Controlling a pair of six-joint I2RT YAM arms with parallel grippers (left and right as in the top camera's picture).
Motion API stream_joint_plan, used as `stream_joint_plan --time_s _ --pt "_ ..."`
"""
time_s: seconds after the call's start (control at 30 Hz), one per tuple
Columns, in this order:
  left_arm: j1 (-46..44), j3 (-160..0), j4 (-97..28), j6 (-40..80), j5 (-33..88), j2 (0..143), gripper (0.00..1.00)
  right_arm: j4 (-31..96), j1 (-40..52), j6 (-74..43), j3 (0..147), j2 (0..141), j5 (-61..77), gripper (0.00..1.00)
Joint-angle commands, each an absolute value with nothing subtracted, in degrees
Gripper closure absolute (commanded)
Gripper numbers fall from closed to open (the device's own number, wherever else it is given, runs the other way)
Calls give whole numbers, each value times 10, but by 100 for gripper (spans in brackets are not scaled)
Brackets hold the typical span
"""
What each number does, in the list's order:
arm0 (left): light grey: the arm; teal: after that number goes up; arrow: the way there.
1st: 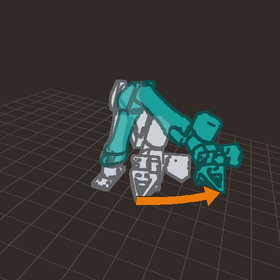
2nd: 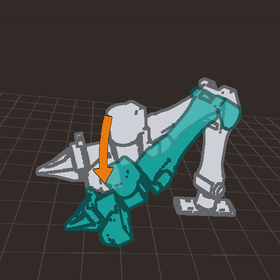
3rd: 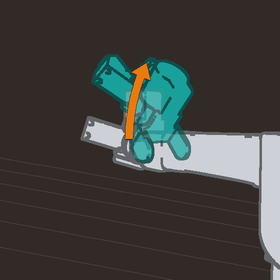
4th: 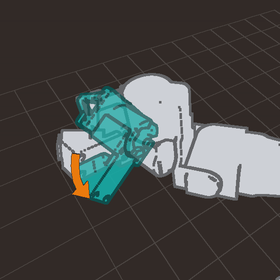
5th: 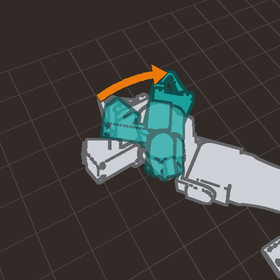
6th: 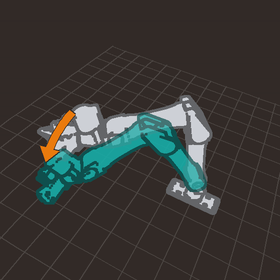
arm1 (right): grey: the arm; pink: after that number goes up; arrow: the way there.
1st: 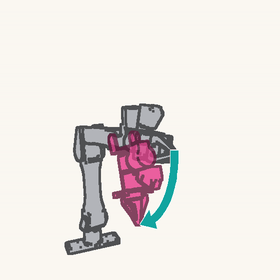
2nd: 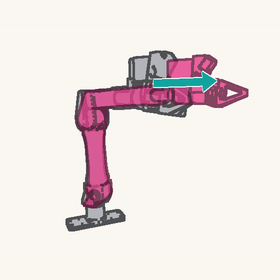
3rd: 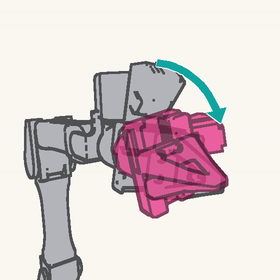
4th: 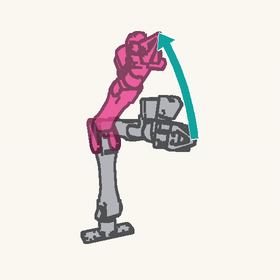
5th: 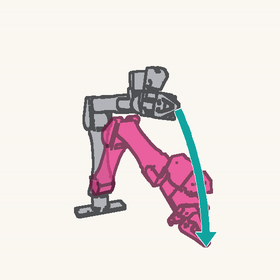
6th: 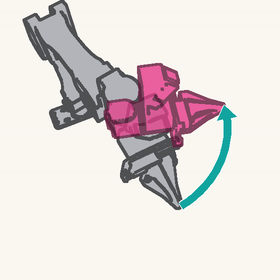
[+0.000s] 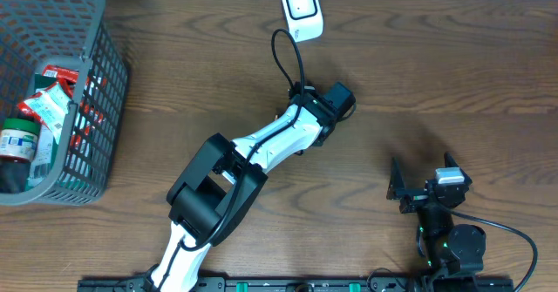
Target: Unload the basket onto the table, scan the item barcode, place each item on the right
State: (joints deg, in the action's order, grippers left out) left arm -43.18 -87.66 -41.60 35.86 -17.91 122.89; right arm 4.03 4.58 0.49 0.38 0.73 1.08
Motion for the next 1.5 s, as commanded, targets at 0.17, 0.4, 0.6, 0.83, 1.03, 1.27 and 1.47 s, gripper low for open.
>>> stream_joint_plan --time_s 0.17,0.4,0.6,0.83,1.03,1.27,1.47 --pt "-431 -867 -418 338 -162 1240 66 43 49 9 3 6 10 1" --pt "-432 -888 -432 318 -177 1198 64 43 49 9 3 6 10 1" --pt "-433 -886 -431 318 -178 1199 62 43 49 9 3 6 10 1" --pt "-444 -886 -433 316 -209 1198 62 43 49 9 3 6 10 1" --pt "-466 -886 -423 316 -225 1199 63 43 49 9 3 6 10 1" --pt "-471 -865 -409 316 -252 1199 63 43 49 9 3 6 10 1" --pt "-471 -853 -397 316 -280 1199 63 43 49 9 3 6 10 1"
